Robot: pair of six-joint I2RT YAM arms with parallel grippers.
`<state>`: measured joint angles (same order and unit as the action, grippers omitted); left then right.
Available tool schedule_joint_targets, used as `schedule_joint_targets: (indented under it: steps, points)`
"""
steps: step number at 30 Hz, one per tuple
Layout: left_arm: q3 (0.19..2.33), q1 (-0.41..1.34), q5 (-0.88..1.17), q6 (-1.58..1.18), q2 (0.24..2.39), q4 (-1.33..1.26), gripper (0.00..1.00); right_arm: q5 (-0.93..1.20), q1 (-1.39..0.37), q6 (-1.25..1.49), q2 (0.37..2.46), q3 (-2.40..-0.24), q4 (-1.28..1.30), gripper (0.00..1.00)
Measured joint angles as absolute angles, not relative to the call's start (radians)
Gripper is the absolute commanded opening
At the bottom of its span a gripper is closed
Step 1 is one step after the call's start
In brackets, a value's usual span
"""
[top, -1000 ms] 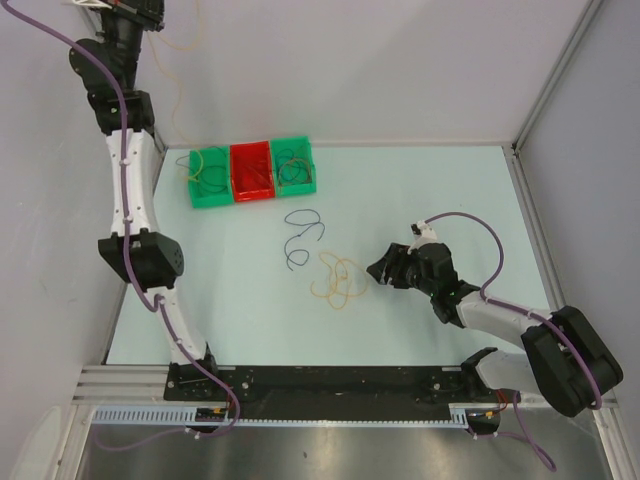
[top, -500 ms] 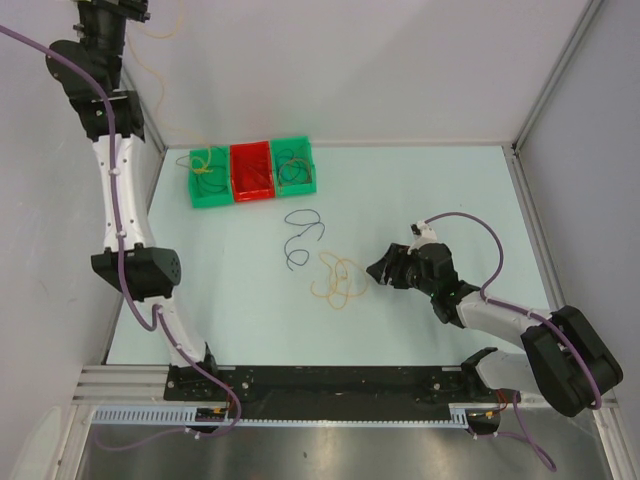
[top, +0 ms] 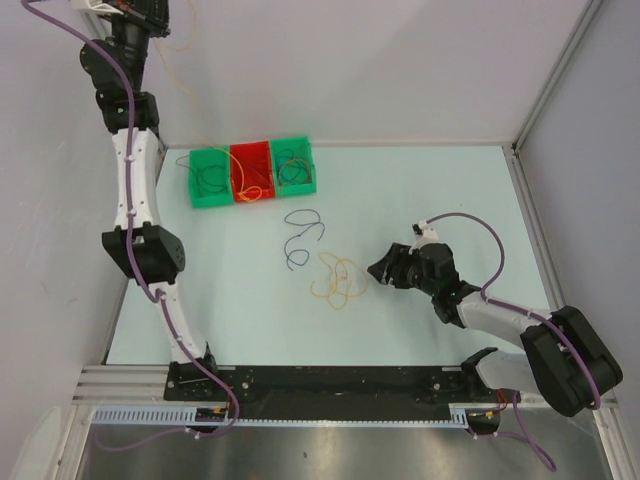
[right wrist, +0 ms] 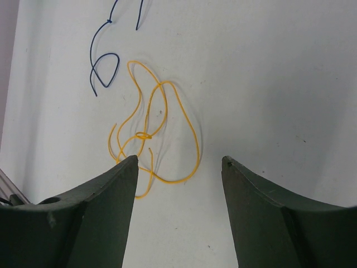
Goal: Untangle the cables
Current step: Place the cable in the bin.
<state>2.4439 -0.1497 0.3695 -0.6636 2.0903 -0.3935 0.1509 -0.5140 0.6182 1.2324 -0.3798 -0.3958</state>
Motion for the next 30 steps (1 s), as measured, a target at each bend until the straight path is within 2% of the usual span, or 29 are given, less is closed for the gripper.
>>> schedule_joint_targets:
  steps: [21,30]
  points:
    - [2.426,-0.141,0.399,-0.680,2.173,-0.490,0.00,0.174,-0.502,0.628,1.248,-0.380,-0.405,0.66]
    - [2.278,-0.051,0.400,-0.636,2.245,-0.440,0.00,0.175,-0.502,0.629,1.247,-0.380,-0.410,0.66]
